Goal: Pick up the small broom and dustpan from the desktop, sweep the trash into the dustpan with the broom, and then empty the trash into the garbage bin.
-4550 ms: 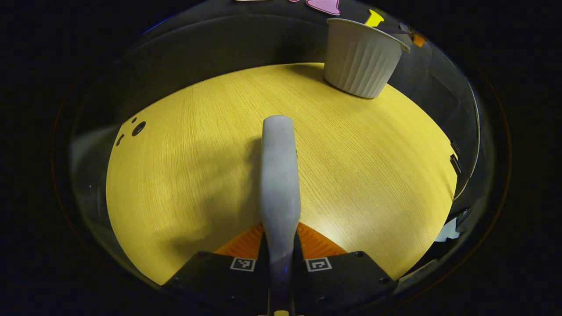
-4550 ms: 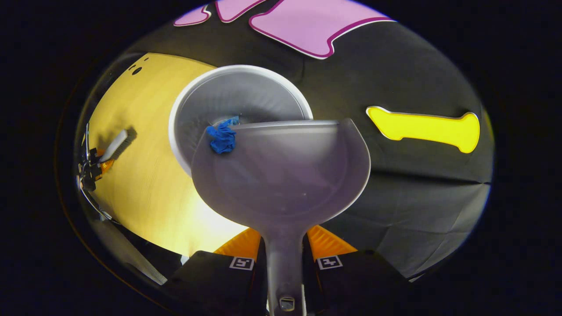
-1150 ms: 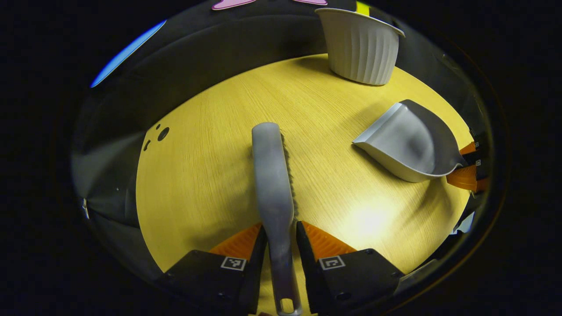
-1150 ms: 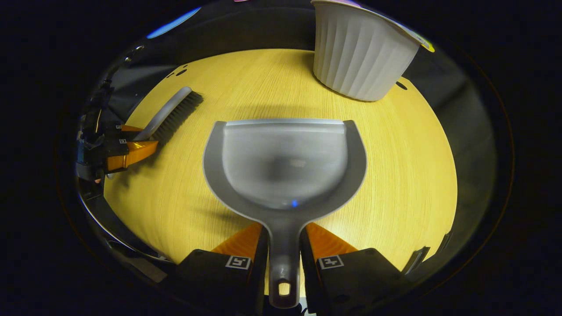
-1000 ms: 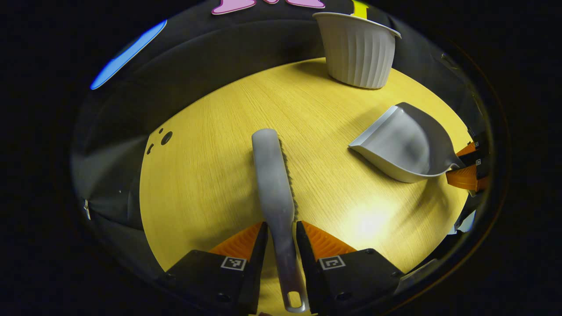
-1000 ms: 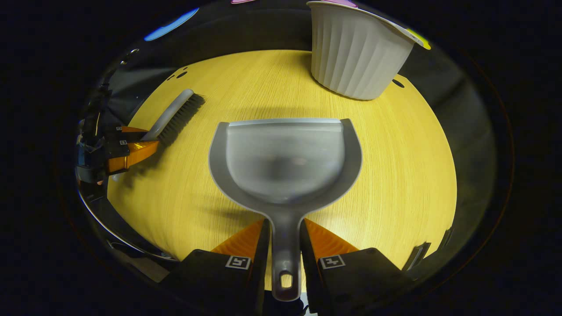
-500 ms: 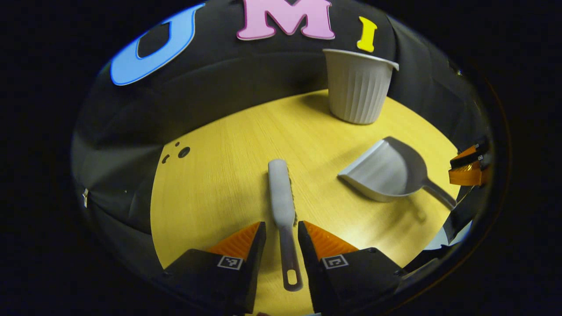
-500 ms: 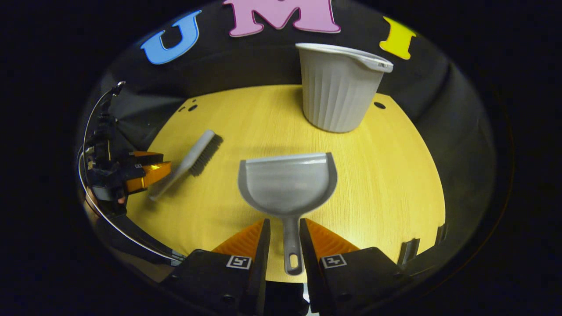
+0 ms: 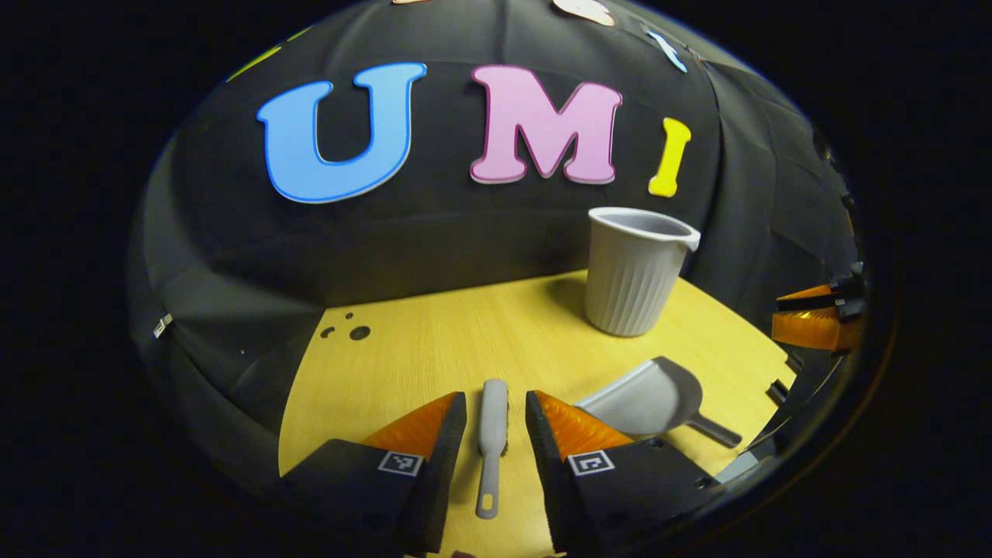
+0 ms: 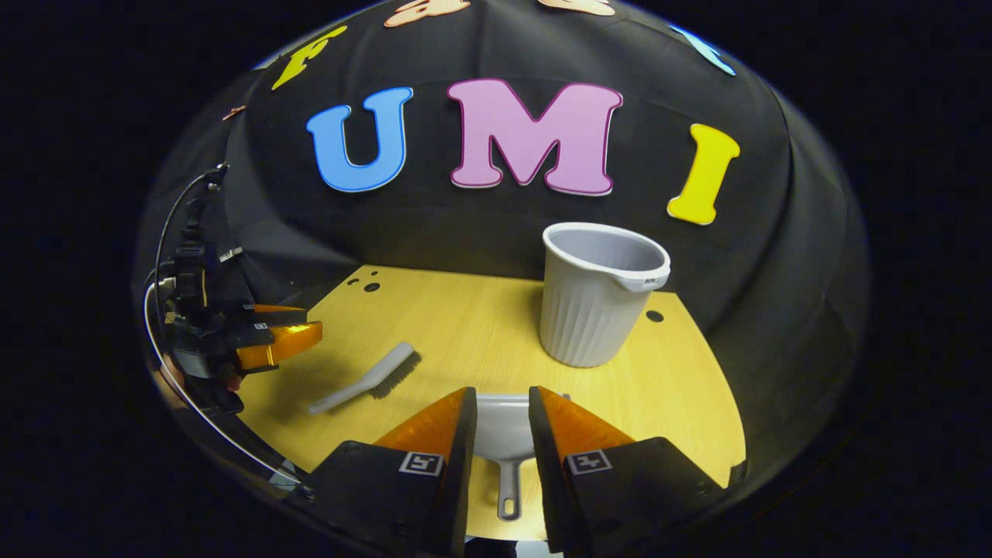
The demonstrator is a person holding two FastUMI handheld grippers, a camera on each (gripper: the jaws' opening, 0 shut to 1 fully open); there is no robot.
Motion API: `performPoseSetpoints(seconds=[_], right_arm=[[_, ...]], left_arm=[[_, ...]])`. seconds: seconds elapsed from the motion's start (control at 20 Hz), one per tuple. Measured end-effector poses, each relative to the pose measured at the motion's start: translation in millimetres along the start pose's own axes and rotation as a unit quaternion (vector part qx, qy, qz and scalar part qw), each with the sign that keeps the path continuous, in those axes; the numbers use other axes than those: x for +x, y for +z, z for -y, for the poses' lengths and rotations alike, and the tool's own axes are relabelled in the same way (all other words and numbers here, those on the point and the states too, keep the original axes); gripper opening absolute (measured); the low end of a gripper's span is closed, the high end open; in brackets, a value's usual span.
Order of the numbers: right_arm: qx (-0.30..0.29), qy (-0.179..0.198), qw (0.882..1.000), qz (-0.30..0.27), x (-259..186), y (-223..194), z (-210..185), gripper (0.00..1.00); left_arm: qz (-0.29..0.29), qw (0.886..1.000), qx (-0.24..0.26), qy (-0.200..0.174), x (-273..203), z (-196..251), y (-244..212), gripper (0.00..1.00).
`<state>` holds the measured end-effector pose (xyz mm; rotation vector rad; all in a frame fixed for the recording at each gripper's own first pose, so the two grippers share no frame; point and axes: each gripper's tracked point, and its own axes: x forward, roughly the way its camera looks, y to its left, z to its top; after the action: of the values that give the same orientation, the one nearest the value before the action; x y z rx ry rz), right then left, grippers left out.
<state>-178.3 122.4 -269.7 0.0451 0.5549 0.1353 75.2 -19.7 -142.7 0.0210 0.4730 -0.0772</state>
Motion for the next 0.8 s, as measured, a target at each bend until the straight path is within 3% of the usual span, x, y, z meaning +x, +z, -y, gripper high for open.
performPoseSetpoints(seconds=[0.15, 0.4, 0.8], right_arm=[[0.009, 0.008, 0.999, 0.041, -6.5, 22.1, 0.0, 0.43], [0.013, 0.023, 0.996, 0.083, -12.8, 34.6, 10.6, 0.43], [-0.004, 0.043, 0.996, 0.084, -10.1, 27.9, 12.4, 0.47]], left_arm=[[0.027, 0.999, 0.001, 0.025, -23.5, 2.4, 19.0, 0.55], [0.049, 0.998, -0.024, 0.028, -46.6, 21.6, 27.6, 0.60], [0.046, 0.998, -0.028, 0.038, -51.9, 40.3, 29.0, 0.60]])
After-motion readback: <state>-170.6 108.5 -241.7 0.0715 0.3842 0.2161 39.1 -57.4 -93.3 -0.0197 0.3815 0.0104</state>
